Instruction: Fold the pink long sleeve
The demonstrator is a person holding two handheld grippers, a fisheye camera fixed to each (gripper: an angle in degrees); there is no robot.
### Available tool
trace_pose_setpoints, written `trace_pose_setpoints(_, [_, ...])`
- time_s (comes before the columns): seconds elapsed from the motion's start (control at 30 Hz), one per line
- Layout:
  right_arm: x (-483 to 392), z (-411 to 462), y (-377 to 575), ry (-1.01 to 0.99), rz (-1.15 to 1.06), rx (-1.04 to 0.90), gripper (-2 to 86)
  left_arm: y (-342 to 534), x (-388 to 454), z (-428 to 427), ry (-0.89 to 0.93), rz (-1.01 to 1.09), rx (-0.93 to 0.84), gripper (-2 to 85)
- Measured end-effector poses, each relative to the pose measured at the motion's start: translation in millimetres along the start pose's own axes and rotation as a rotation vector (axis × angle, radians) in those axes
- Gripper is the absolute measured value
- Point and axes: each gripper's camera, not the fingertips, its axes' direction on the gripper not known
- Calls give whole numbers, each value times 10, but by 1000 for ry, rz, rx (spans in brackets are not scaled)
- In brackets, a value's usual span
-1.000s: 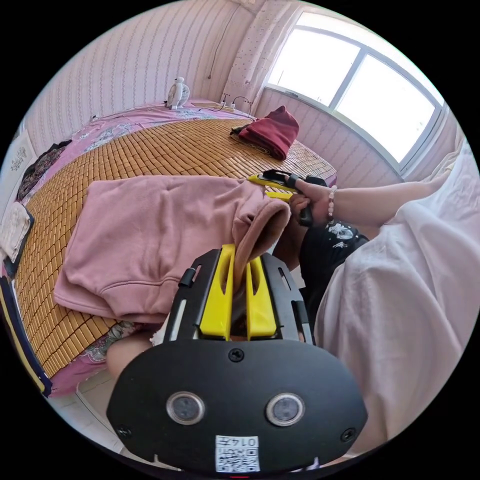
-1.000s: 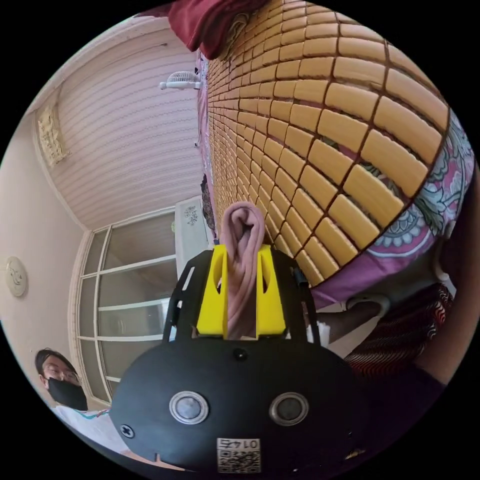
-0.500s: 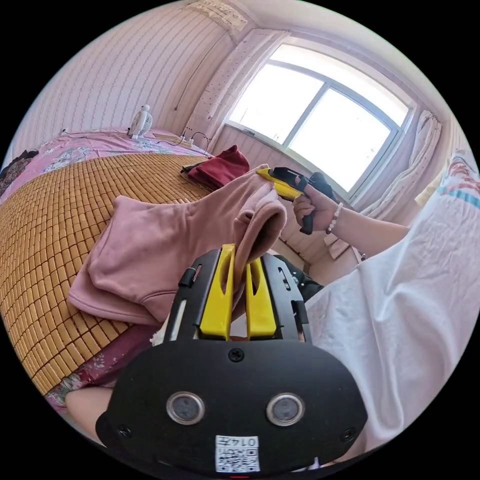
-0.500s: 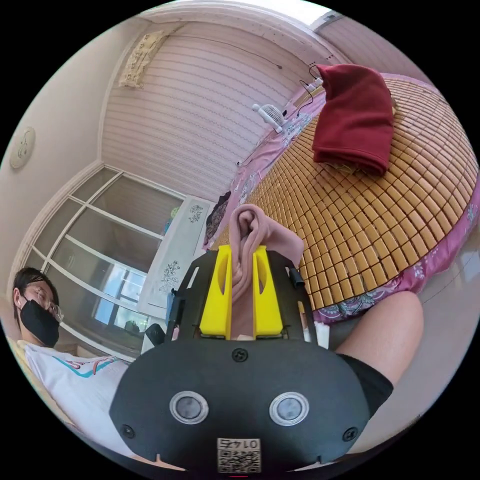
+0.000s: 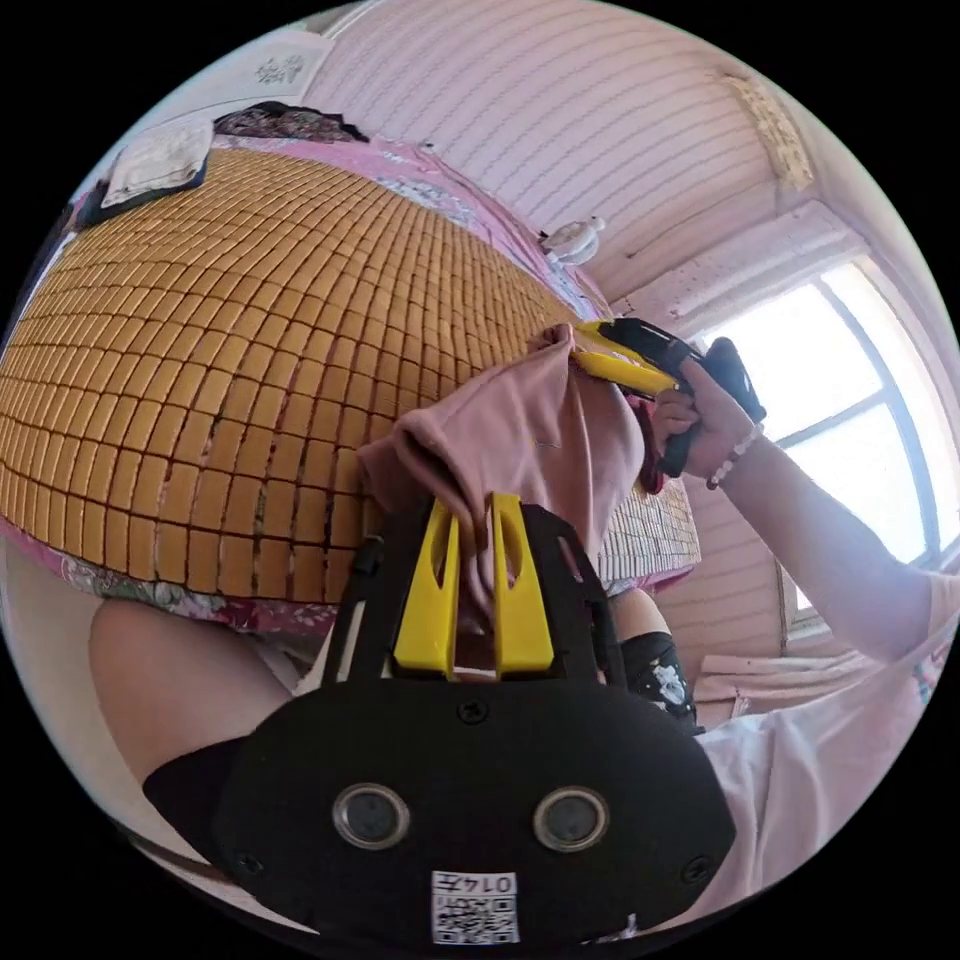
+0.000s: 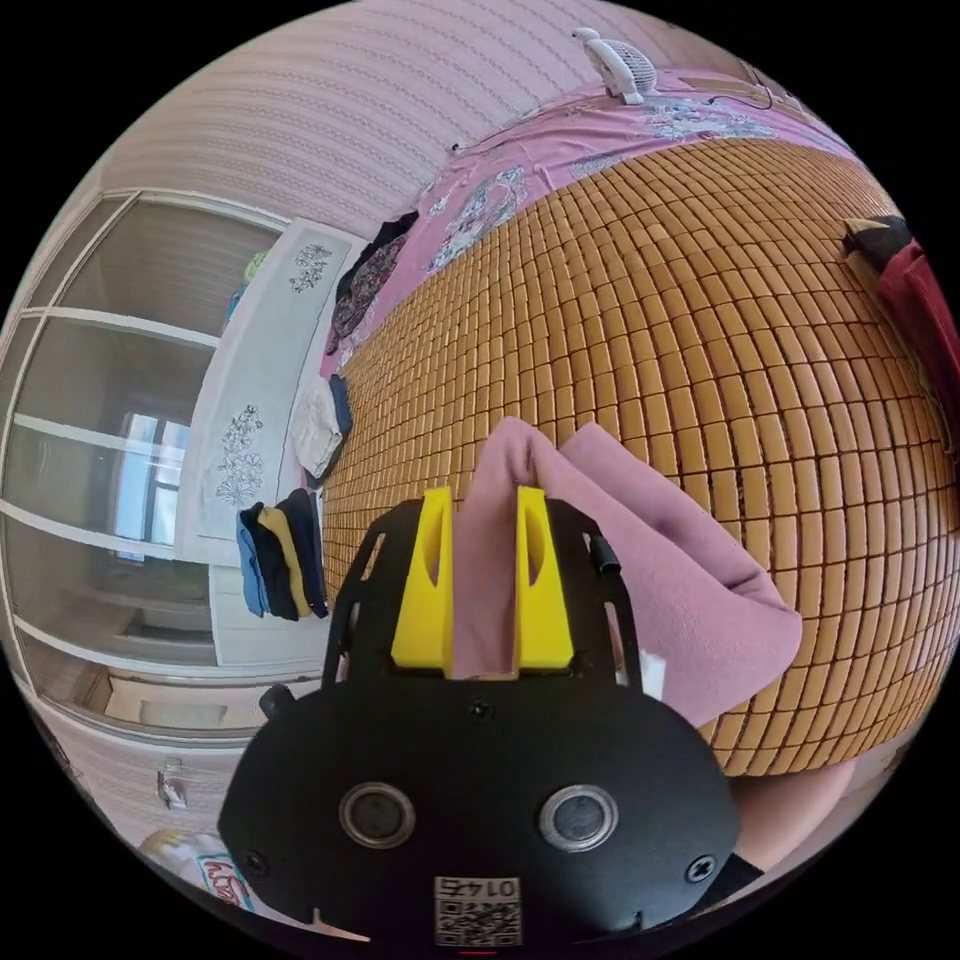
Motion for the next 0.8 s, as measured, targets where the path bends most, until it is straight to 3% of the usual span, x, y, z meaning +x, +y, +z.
trace_pose_setpoints(0.13, [-253,-74,-234,-32,-122,73,88,-86,-389,67,1,-80,-26,76])
trace_pose_setpoints(0.3, [-596,261,-437,307,-401,-32,52,-64,-521,75,-75,-82,12,91])
trace_pose_setpoints(0.37, [-619,604,-626,443,-460,-158,18,-72,-526,260,-127,-44,-47,98])
trace_pose_setpoints(0.47, [-592,930,-825,482,-486,-267,7,3,-449,319,-189,70,6,97])
trace_pose_setpoints(0.57, [-754,1004,-1069,493,-484,-312,3,-21,-463,292,-176,48,-4,106])
trace_pose_setpoints(0.7, [-1113,690,-1245,437,-626,-147,24,-80,-547,184,-130,21,28,126])
trace_pose_setpoints(0.8, [-1153,619,-1473,473,-629,-60,131,-152,-464,102,-178,110,84,136])
